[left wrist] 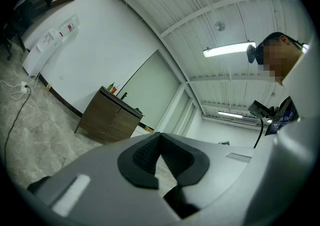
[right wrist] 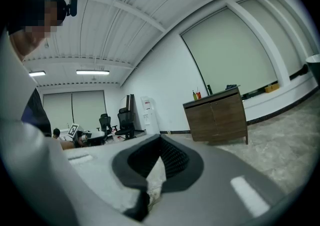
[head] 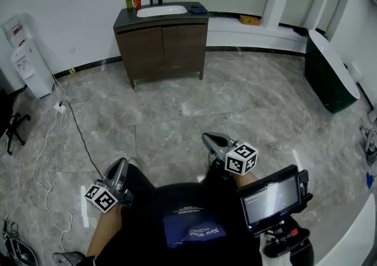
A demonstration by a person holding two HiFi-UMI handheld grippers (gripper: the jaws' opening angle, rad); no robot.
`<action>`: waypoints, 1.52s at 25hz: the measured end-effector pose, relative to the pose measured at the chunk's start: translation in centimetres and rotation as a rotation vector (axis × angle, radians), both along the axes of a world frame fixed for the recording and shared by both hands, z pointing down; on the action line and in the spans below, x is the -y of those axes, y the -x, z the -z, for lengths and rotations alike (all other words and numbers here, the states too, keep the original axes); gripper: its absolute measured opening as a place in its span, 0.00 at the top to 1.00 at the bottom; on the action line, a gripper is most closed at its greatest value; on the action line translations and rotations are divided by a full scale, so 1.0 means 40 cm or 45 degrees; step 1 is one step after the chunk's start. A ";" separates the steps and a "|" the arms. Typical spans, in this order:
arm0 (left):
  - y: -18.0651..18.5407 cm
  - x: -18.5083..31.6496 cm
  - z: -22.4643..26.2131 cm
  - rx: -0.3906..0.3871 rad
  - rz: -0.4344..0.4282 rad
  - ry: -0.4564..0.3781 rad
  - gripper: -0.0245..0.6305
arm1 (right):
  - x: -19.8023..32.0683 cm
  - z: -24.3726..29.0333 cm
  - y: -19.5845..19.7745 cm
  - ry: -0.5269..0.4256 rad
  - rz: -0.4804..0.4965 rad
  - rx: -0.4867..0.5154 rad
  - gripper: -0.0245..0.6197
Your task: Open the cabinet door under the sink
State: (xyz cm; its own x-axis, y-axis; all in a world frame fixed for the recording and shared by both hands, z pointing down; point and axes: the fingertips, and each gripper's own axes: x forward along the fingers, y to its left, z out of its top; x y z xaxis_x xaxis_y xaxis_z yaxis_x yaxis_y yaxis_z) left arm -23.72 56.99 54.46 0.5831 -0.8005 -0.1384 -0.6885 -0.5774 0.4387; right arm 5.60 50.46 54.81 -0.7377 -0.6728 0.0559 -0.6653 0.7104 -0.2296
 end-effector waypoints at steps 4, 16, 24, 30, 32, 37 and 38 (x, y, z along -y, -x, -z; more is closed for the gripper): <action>-0.032 0.047 0.031 -0.004 -0.006 0.017 0.95 | 0.044 0.024 -0.028 0.021 0.004 0.000 0.96; -0.145 0.199 0.080 0.011 -0.042 0.047 0.95 | 0.189 0.049 -0.121 0.050 0.011 0.007 0.96; -0.151 0.325 0.108 -0.007 -0.004 0.057 0.95 | 0.327 0.094 -0.123 0.035 0.048 0.006 0.96; -0.185 0.340 0.101 -0.005 -0.034 0.045 0.95 | 0.338 0.074 -0.124 0.042 0.062 0.007 0.96; -0.184 0.339 0.095 -0.002 -0.037 0.047 0.95 | 0.339 0.075 -0.124 0.037 0.063 0.008 0.96; -0.166 0.355 0.092 -0.008 -0.035 0.045 0.95 | 0.349 0.087 -0.132 0.018 0.046 0.016 0.96; -0.164 0.359 0.097 -0.009 -0.032 0.042 0.95 | 0.351 0.087 -0.135 0.017 0.041 0.014 0.96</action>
State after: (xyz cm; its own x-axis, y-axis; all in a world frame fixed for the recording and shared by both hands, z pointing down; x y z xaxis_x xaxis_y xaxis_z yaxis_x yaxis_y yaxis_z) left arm -17.18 42.63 50.58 0.6020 -0.7900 -0.1160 -0.6711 -0.5793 0.4627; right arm 11.00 36.42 51.33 -0.7598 -0.6477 0.0565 -0.6393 0.7285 -0.2460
